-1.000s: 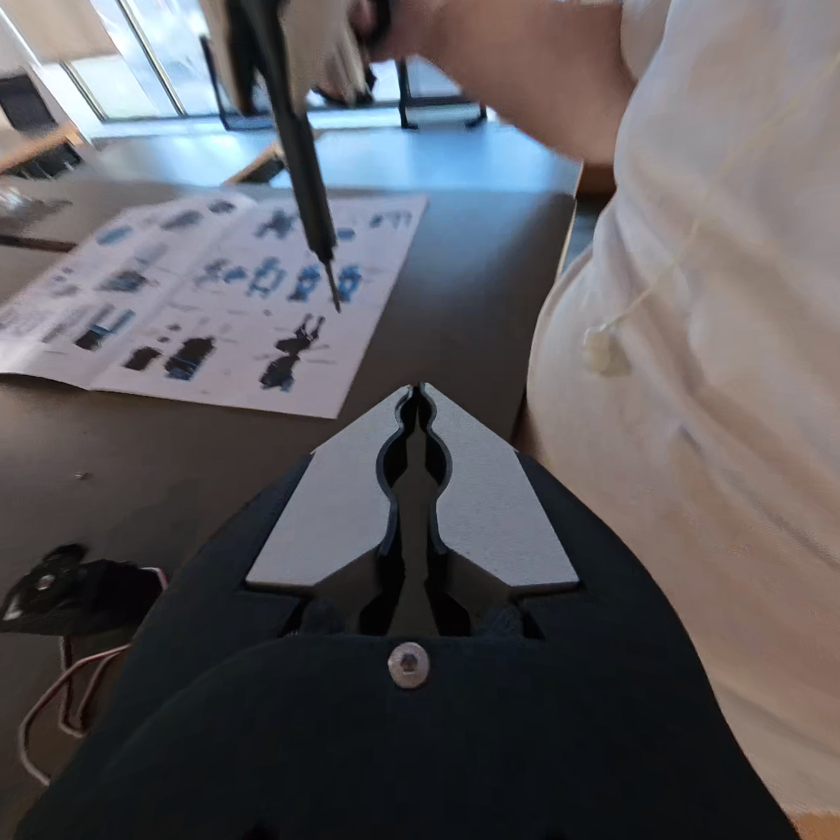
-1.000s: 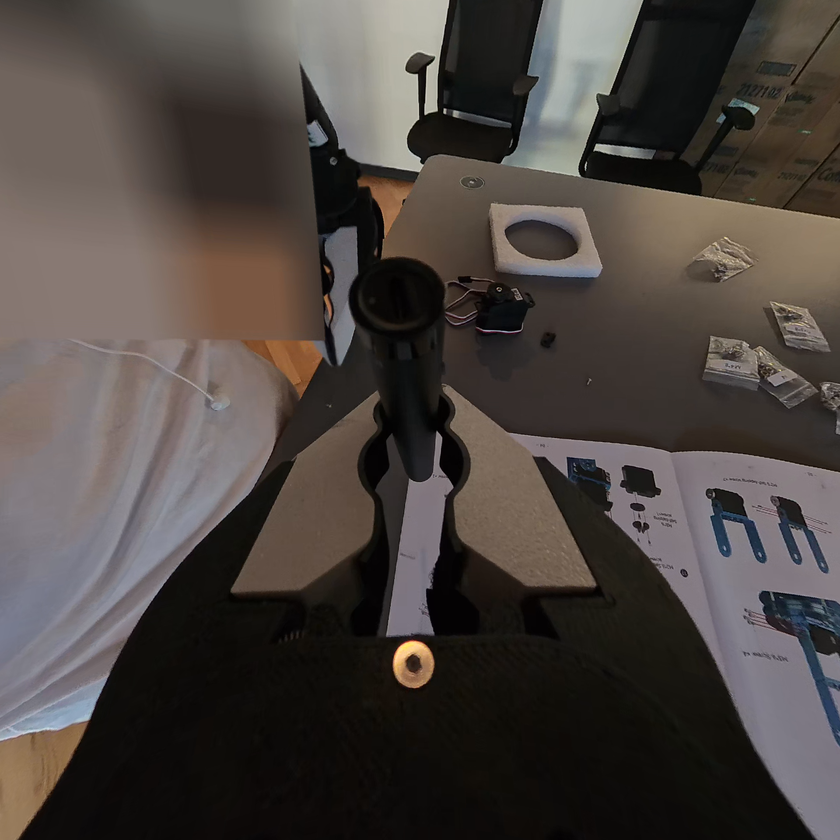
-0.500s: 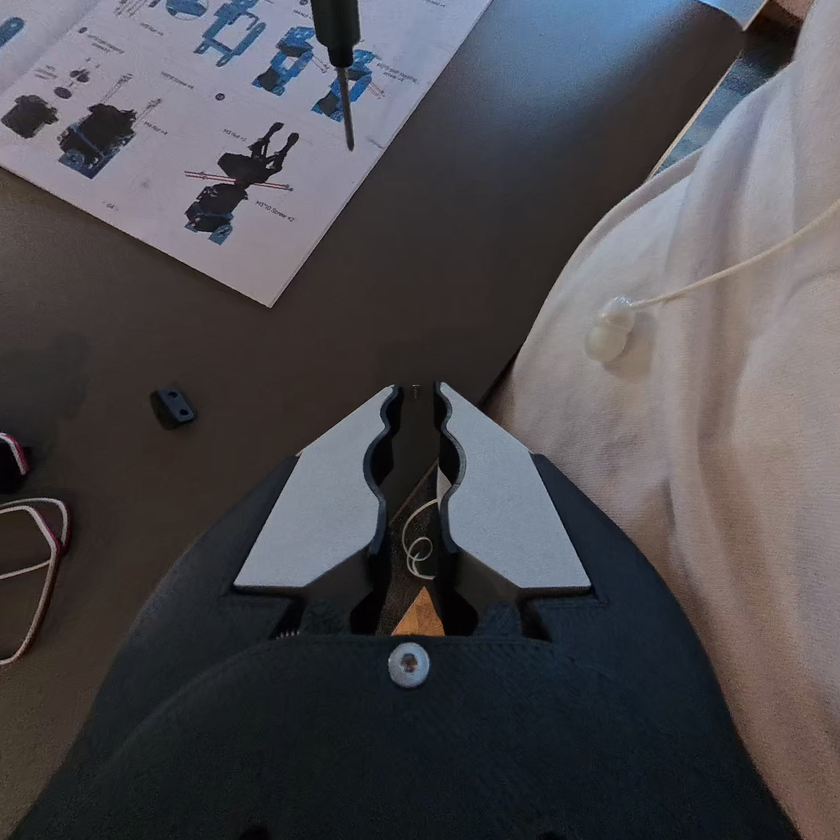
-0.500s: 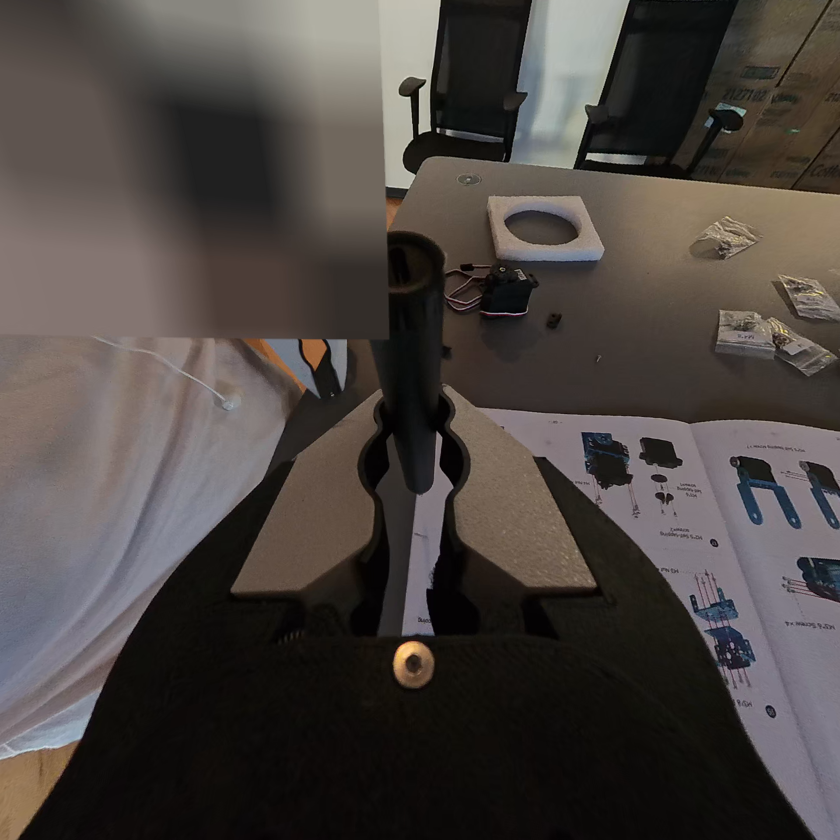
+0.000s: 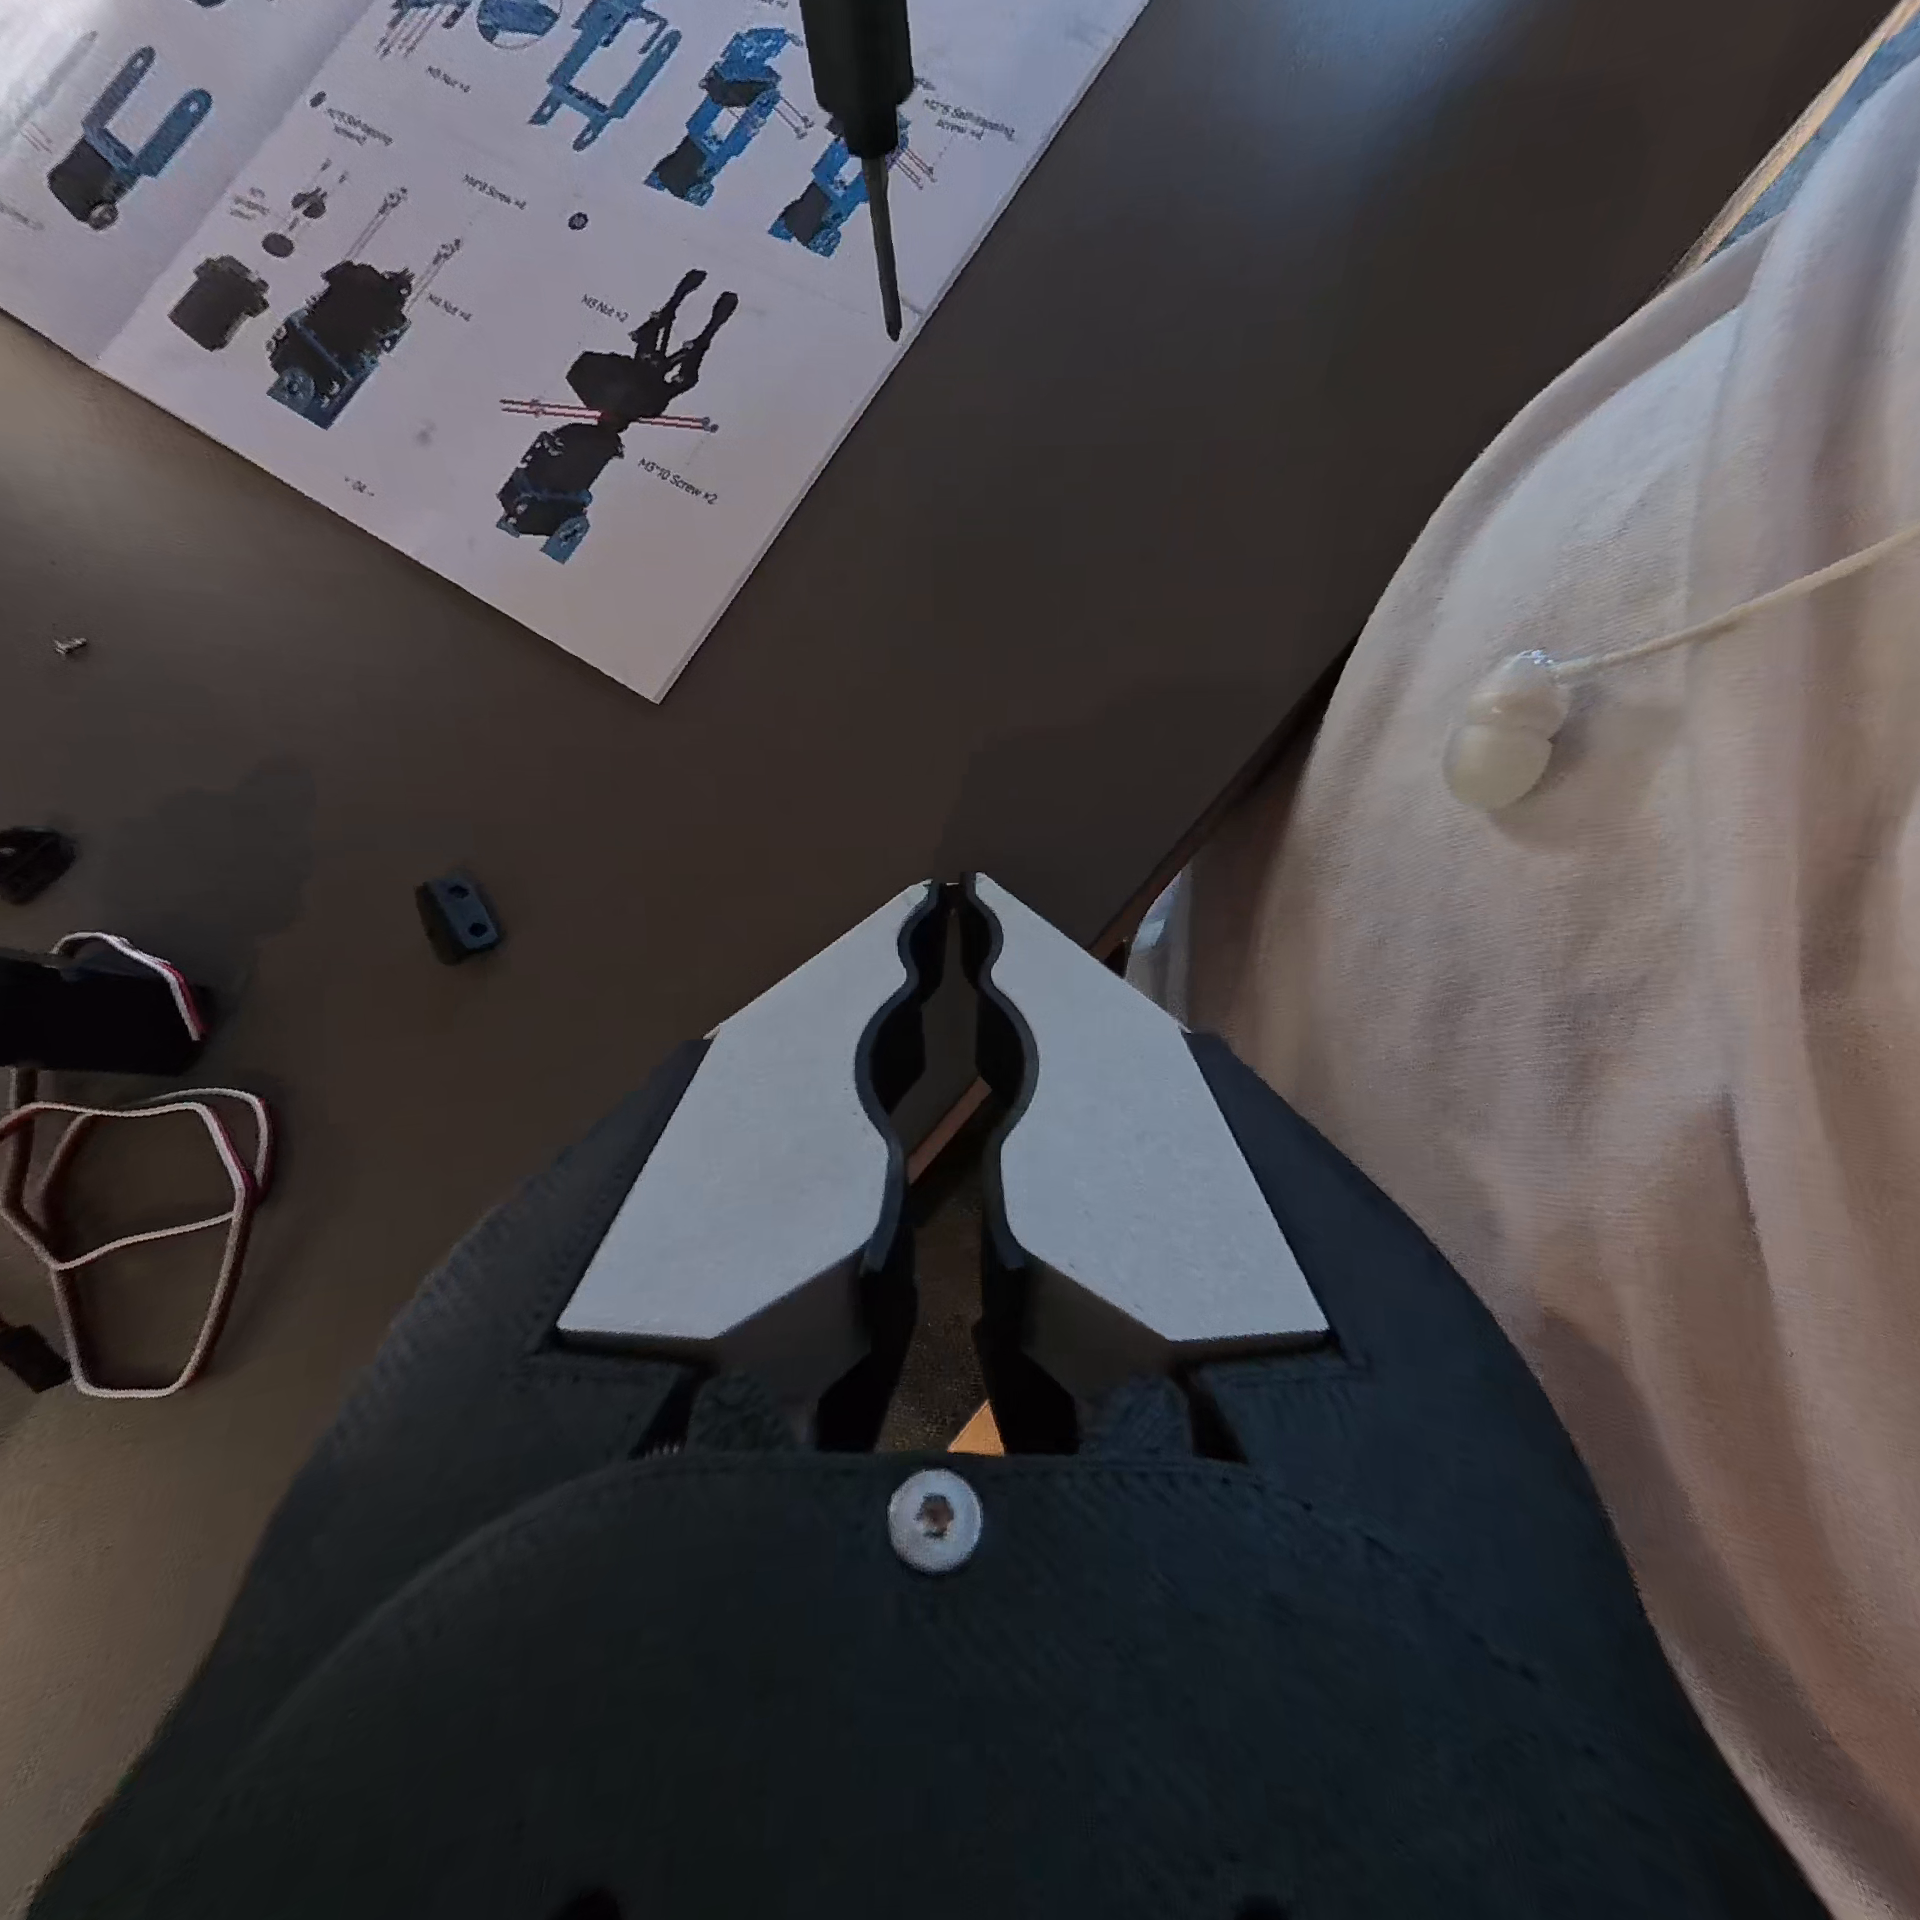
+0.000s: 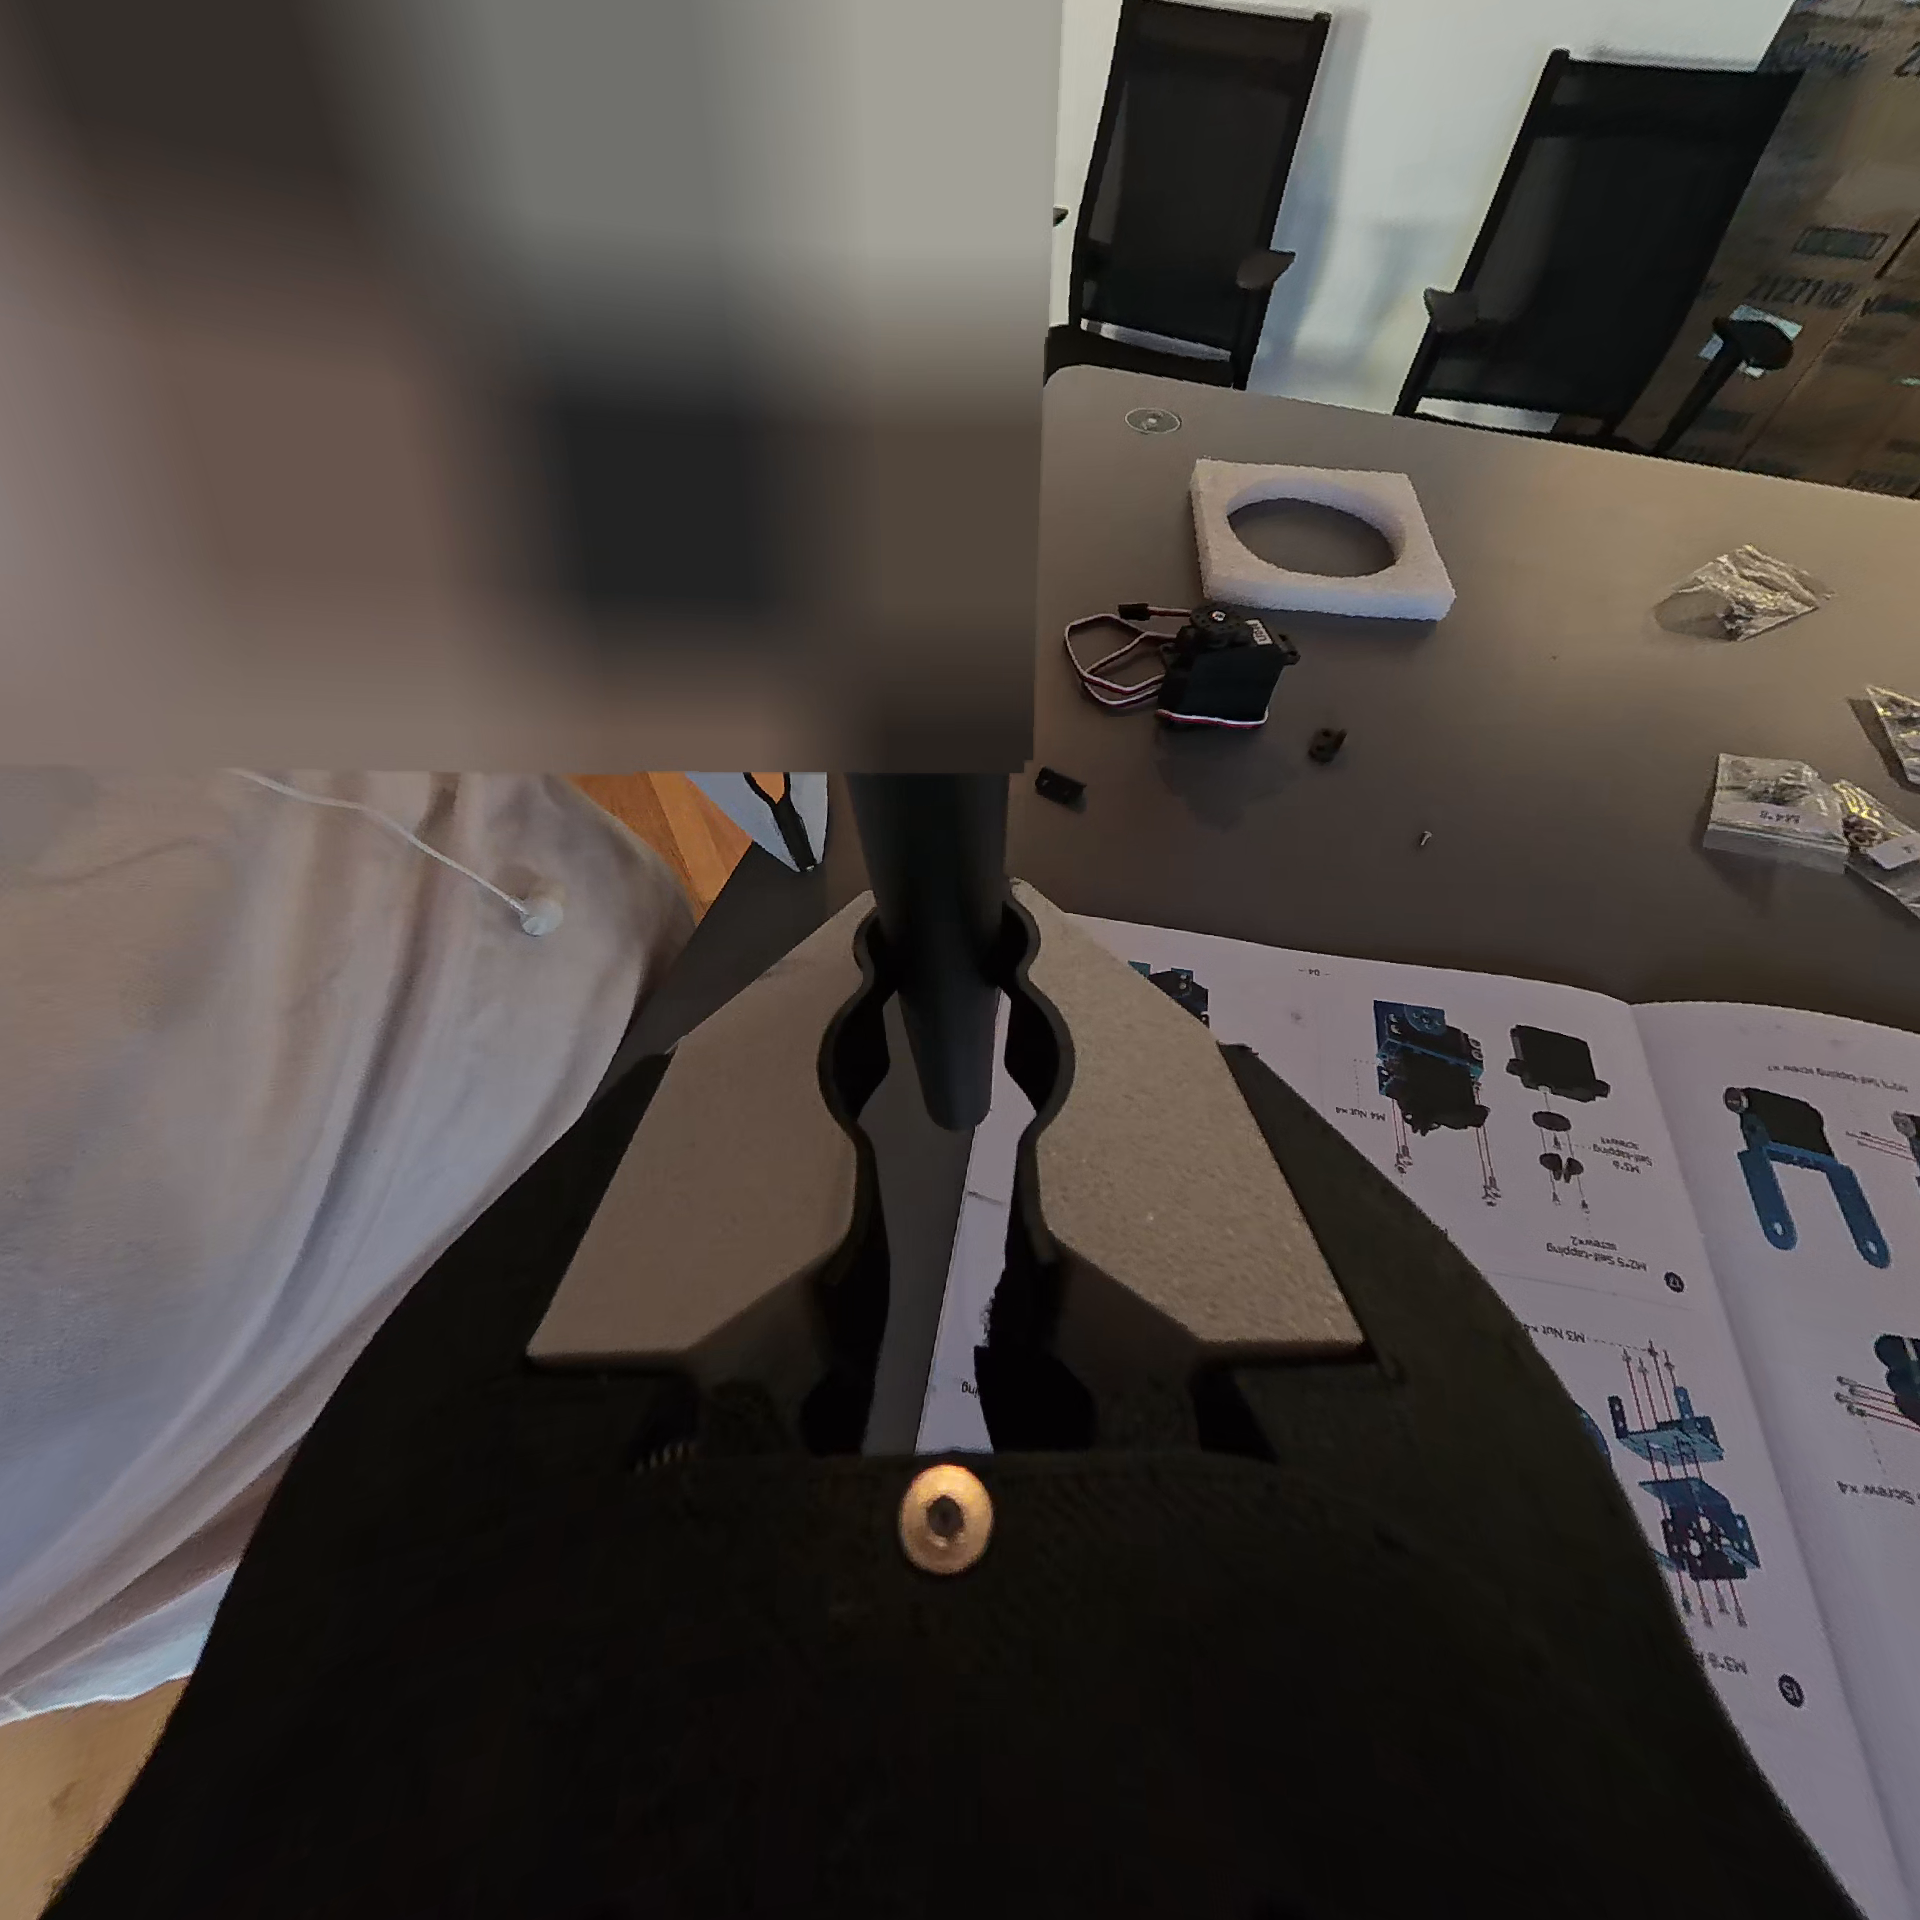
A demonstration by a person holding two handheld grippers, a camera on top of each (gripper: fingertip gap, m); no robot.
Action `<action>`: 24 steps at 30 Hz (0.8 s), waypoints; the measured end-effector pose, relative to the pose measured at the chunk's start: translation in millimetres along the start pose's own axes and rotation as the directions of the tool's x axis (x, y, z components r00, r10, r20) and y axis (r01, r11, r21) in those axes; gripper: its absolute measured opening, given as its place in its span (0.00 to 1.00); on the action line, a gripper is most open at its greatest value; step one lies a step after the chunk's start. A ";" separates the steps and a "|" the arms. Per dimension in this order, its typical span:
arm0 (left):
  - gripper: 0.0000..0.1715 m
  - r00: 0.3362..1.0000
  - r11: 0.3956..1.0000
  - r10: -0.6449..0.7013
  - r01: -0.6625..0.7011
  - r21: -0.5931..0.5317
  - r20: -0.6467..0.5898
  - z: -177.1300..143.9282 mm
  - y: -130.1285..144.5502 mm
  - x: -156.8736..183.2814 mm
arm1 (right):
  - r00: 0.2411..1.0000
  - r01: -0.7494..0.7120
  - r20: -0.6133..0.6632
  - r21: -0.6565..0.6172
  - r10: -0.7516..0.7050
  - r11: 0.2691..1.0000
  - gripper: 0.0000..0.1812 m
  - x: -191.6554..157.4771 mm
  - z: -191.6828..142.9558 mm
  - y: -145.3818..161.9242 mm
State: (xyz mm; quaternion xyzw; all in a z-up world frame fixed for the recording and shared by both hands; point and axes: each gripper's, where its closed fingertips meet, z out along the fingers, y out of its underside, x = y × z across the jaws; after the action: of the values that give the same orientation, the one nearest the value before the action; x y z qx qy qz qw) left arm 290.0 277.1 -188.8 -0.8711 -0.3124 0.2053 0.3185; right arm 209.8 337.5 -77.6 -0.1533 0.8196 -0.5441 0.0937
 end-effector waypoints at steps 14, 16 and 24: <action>0.00 0.997 0.954 0.058 -0.073 0.292 0.059 -25.9 -35.5 -23.1 | 0.999 -0.044 -0.007 0.052 0.044 0.998 0.08 3.9 8.0 -5.9; 0.00 0.999 0.967 0.006 -0.014 0.256 0.033 -26.3 -25.6 -27.7 | 0.998 -0.063 -0.009 0.057 0.064 0.996 0.08 4.6 10.2 -7.5; 0.08 0.997 0.981 -0.046 0.056 0.185 -0.057 -11.4 -4.6 -16.1 | 0.985 -0.172 0.040 0.101 0.168 0.980 0.08 2.1 26.3 -18.2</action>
State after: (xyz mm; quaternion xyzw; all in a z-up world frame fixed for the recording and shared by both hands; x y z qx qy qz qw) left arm 282.9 264.2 -175.0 -0.8344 -0.3055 0.2025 0.4117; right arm 219.0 307.5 -71.1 -0.0863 0.7986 -0.5735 0.1606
